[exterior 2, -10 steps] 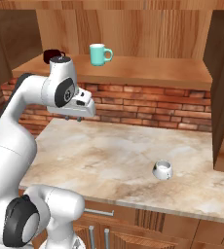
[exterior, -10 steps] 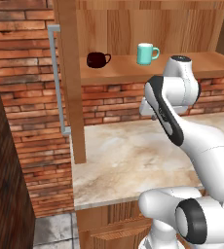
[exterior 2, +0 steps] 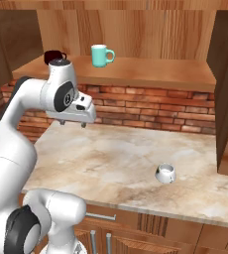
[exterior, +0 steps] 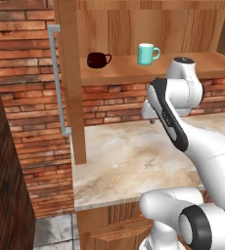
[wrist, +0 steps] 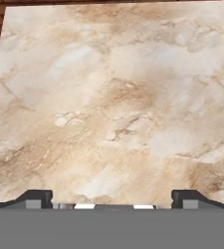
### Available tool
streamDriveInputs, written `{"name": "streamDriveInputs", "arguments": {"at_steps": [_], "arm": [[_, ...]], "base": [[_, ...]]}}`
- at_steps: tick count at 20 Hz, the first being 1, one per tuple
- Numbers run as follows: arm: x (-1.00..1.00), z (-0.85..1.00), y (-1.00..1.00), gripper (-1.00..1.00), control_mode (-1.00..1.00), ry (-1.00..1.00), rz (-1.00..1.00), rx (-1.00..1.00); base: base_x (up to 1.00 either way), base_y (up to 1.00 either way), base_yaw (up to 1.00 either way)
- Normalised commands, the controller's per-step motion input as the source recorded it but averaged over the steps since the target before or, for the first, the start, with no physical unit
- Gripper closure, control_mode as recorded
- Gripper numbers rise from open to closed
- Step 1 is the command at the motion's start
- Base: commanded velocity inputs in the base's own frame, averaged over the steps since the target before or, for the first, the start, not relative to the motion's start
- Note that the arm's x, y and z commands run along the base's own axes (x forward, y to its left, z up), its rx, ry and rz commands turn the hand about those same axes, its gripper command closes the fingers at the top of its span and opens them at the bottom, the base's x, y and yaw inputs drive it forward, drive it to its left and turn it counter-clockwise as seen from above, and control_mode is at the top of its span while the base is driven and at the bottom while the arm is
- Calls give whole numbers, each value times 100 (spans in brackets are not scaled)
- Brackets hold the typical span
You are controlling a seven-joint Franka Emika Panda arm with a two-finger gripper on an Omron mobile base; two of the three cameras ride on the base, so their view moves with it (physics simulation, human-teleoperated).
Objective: Pick the mug on the counter and place it in the cabinet with the handle facing the right, like the mugs already inside.
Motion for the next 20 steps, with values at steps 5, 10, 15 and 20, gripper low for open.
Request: {"name": "streamDriveInputs", "arguments": {"at_steps": [5,10,15,20], "arm": [[-34,-17,-14,-100,-100,-8,2,0],[-34,-17,-29,-100,-100,-7,9,0],[-32,-18,-38,-100,-100,-6,11,0],[-8,-24,-42,-100,-100,-3,8,0]], "base": [[0,0,0],[0,0,0],[0,0,0],[0,0,0]]}}
